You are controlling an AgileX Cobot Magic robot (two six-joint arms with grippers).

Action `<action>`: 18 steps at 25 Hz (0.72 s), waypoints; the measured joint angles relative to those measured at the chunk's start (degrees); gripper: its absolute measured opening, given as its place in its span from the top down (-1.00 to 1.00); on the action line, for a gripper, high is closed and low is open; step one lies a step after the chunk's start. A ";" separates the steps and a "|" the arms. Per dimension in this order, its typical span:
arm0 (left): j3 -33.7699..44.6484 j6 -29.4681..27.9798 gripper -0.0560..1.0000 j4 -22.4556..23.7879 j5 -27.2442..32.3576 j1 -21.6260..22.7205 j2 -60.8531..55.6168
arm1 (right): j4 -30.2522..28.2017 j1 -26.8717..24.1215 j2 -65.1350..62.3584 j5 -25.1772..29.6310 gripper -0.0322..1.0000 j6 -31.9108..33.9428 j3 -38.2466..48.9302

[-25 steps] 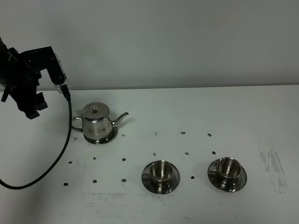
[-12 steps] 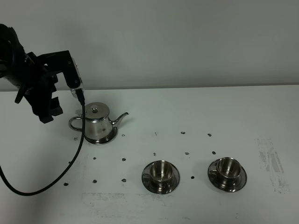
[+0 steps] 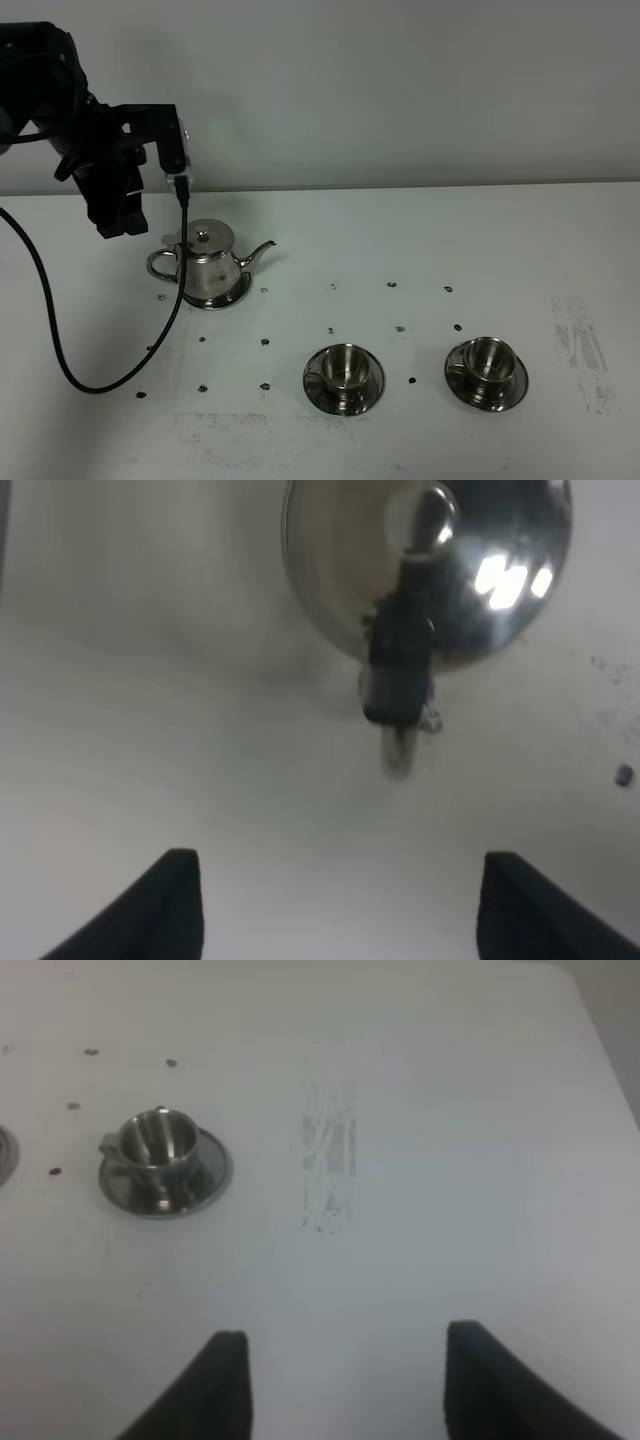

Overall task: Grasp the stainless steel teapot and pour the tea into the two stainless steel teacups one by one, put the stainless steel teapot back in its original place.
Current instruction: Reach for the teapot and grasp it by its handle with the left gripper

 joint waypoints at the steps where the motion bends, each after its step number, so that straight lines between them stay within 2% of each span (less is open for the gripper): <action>1: -1.53 0.35 -0.31 -0.09 0.00 -0.11 1.63 | 0.00 0.00 0.00 0.00 0.06 0.00 0.00; 8: -3.03 0.68 -0.31 0.34 0.00 -2.46 5.35 | 0.00 0.00 0.00 0.00 0.06 0.00 0.00; 15: -2.96 0.68 -0.31 1.06 0.00 -2.64 5.35 | 0.00 0.00 0.00 0.00 0.06 0.00 0.00; 18: 0.11 0.68 -0.31 1.90 0.00 -2.64 3.35 | 0.00 0.00 0.00 0.00 0.06 0.00 0.00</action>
